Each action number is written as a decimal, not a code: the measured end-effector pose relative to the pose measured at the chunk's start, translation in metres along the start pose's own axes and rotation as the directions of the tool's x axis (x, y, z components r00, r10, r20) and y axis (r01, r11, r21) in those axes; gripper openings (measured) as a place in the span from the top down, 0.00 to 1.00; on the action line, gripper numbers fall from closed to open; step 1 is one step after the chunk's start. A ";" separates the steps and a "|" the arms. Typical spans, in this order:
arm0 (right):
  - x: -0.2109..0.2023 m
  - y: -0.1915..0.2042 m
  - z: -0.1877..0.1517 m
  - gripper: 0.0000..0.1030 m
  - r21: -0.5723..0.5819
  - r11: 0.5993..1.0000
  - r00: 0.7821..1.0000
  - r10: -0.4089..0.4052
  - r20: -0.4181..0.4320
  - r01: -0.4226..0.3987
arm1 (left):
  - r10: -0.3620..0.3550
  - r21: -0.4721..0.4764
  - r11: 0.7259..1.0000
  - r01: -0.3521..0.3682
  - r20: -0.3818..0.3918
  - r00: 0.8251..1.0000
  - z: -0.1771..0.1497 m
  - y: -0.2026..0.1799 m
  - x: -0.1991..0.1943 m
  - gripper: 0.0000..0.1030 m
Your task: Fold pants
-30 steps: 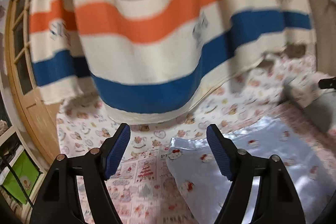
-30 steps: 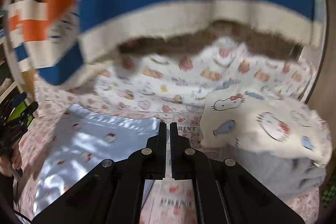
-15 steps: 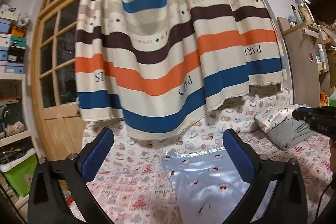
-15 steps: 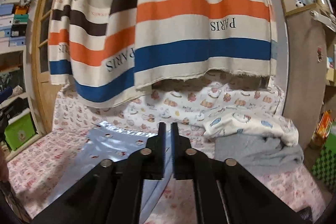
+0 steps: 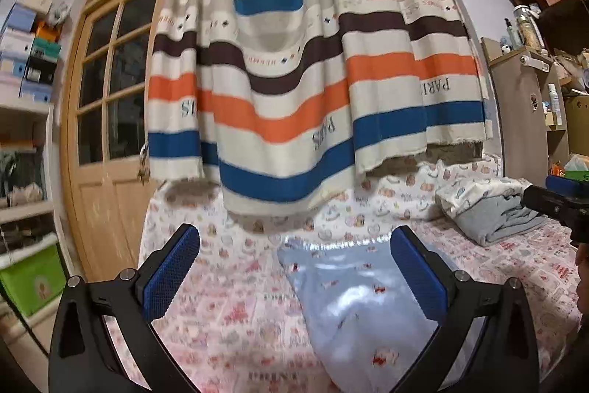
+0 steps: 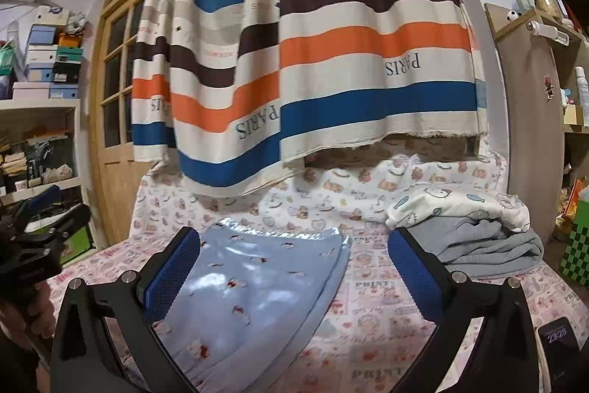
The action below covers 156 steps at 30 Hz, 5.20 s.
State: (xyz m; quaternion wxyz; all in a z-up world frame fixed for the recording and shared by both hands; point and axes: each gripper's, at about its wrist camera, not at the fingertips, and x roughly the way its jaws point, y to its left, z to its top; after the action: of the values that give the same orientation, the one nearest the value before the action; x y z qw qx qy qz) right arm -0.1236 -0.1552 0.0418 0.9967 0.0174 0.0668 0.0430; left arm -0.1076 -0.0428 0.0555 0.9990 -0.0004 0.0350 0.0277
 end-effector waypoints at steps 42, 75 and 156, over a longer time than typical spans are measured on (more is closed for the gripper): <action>0.005 0.046 -0.128 0.73 0.115 0.988 0.908 0.144 -0.393 -0.106 | -0.129 -0.127 0.988 0.087 -0.374 0.918 -0.115 -0.022 -0.004 1.00; 0.009 0.095 -0.126 0.65 -0.112 0.943 0.877 0.242 -0.415 -0.313 | -0.363 -0.237 0.927 0.290 -0.378 0.852 -0.095 -0.029 0.003 0.86; 0.201 0.012 -0.022 0.85 0.049 0.942 0.767 0.300 -0.568 -0.332 | -0.307 0.151 0.888 0.435 -0.509 0.804 -0.022 -0.056 0.180 0.96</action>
State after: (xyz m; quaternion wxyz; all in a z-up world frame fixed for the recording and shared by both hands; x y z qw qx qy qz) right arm 0.0714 -0.1253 -0.0056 0.9097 -0.0123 0.3550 0.2152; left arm 0.0729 -0.0889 0.0213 0.9367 0.1170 0.2794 -0.1755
